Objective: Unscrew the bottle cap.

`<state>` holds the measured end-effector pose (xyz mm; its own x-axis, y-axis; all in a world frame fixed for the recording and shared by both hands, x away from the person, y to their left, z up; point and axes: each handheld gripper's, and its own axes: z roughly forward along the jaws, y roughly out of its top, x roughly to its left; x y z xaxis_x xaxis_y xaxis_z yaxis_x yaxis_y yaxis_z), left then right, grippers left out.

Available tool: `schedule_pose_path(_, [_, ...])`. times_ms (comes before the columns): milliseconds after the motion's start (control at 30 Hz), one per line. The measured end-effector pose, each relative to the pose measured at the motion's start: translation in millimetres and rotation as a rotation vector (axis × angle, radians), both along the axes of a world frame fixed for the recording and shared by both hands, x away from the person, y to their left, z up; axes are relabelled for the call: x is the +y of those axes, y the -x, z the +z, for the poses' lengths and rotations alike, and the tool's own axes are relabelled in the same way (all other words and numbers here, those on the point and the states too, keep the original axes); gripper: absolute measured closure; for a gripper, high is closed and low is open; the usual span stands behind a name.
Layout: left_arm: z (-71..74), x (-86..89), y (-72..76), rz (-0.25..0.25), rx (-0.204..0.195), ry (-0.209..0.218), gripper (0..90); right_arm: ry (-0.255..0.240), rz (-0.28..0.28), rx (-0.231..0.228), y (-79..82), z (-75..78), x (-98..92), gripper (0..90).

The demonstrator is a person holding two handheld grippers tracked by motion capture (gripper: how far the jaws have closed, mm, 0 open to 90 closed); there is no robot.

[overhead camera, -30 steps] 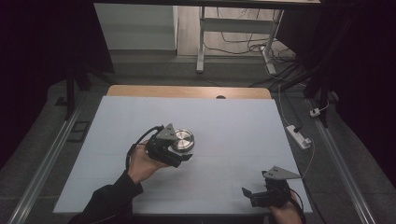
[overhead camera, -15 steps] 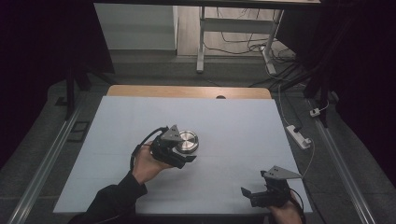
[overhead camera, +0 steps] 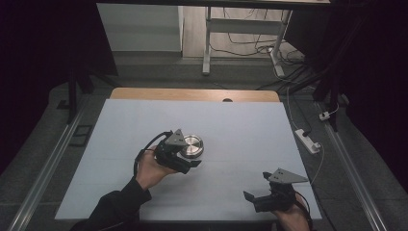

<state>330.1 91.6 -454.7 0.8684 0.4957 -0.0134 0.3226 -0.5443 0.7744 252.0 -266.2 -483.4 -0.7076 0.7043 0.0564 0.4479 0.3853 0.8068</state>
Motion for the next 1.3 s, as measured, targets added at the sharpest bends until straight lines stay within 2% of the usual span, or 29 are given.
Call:
schedule_pose_path(167, [-0.8, -0.9, 0.4, -0.012, -0.003, -0.002, 15.8, -0.024, 0.060, -0.022, -1.9, 6.4, 11.9, 0.0])
schedule_pose_path(400, [-0.7, -0.8, 0.9, -0.017, -0.004, 0.004, 15.8, -0.061, 0.123, -0.029, -8.0, 14.2, 25.2, 0.0])
schedule_pose_path(533, [-0.5, -1.1, 1.6, -0.024, -0.005, 0.006, 15.8, -0.094, 0.162, -0.023, -13.8, 21.6, 39.9, 0.0])
schedule_pose_path(700, [0.3, -1.4, 2.5, -0.027, -0.009, 0.007, 15.9, -0.077, 0.174, -0.032, -18.5, 28.0, 51.9, 0.0])
schedule_pose_path(833, [1.0, -1.2, 3.0, -0.024, -0.013, 0.011, 15.9, -0.081, 0.181, -0.013, -26.9, 35.0, 63.5, 0.4])
schedule_pose_path(1100, [0.0, -2.7, 4.0, -0.025, -0.011, 0.002, 15.9, -0.052, 0.191, -0.055, -40.5, 50.9, 89.8, 0.0])
schedule_pose_path(1300, [-0.8, -4.6, 4.8, -0.019, -0.008, 0.004, 15.9, -0.055, 0.200, -0.056, -50.8, 61.3, 108.0, 0.0])
